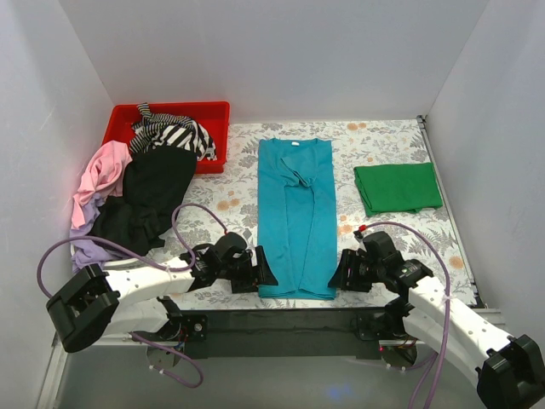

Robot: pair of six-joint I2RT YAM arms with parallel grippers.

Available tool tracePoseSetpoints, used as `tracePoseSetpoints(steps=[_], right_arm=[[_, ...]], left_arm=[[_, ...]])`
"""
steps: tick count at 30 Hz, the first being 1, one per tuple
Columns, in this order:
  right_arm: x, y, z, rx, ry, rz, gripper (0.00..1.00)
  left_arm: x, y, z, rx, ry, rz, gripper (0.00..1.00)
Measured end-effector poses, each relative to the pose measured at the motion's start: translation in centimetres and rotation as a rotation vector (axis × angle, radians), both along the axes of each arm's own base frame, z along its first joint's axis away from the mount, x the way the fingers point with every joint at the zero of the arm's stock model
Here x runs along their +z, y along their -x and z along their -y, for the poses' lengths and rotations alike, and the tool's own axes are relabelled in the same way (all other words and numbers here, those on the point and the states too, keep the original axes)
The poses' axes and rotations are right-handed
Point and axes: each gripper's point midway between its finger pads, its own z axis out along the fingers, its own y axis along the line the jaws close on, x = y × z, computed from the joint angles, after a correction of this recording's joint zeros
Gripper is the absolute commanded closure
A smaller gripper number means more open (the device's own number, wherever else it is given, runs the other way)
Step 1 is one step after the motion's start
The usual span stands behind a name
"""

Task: Fold and stack the t-shirts
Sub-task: Fold the tshirt

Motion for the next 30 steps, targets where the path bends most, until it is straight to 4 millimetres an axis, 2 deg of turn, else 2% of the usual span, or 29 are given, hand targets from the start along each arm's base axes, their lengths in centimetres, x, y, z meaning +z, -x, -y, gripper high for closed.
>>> tracePoseSetpoints(steps=[10, 13, 15, 17, 18, 19, 22, 30], right_arm=[[-0.2, 0.8, -1.0, 0.033, -0.009, -0.024, 0.51], [-0.3, 1.4, -1.3, 0.042, -0.012, -0.032, 0.60], [-0.6, 1.7, -1.3, 0.046, -0.010, -0.037, 0.70], [-0.8, 1.9, -1.3, 0.042, -0.005, -0.045, 0.77], [-0.8, 1.9, -1.3, 0.040, -0.003, -0.048, 0.80], [-0.9, 1.9, -1.2, 0.039, 0.000, -0.045, 0.83], [-0.9, 2.0, -1.2, 0.043, 0.008, -0.043, 0.87], [-0.3, 1.5, -1.3, 0.042, 0.015, -0.021, 0.88]], left_arm=[[-0.2, 0.4, 0.6, -0.015, -0.015, -0.029, 0.29], [-0.2, 0.7, 0.7, -0.022, -0.016, -0.032, 0.35], [-0.4, 0.8, 0.7, -0.022, -0.022, -0.040, 0.40], [-0.6, 1.0, 0.7, -0.020, -0.028, -0.051, 0.54], [-0.8, 1.1, 0.6, -0.020, -0.037, -0.056, 0.61], [-1.1, 1.3, 0.4, -0.018, -0.049, -0.068, 0.77], [-2.0, 1.9, -0.5, -0.019, -0.096, -0.092, 0.99], [-2.2, 2.2, -1.3, -0.011, -0.126, -0.102, 1.00]])
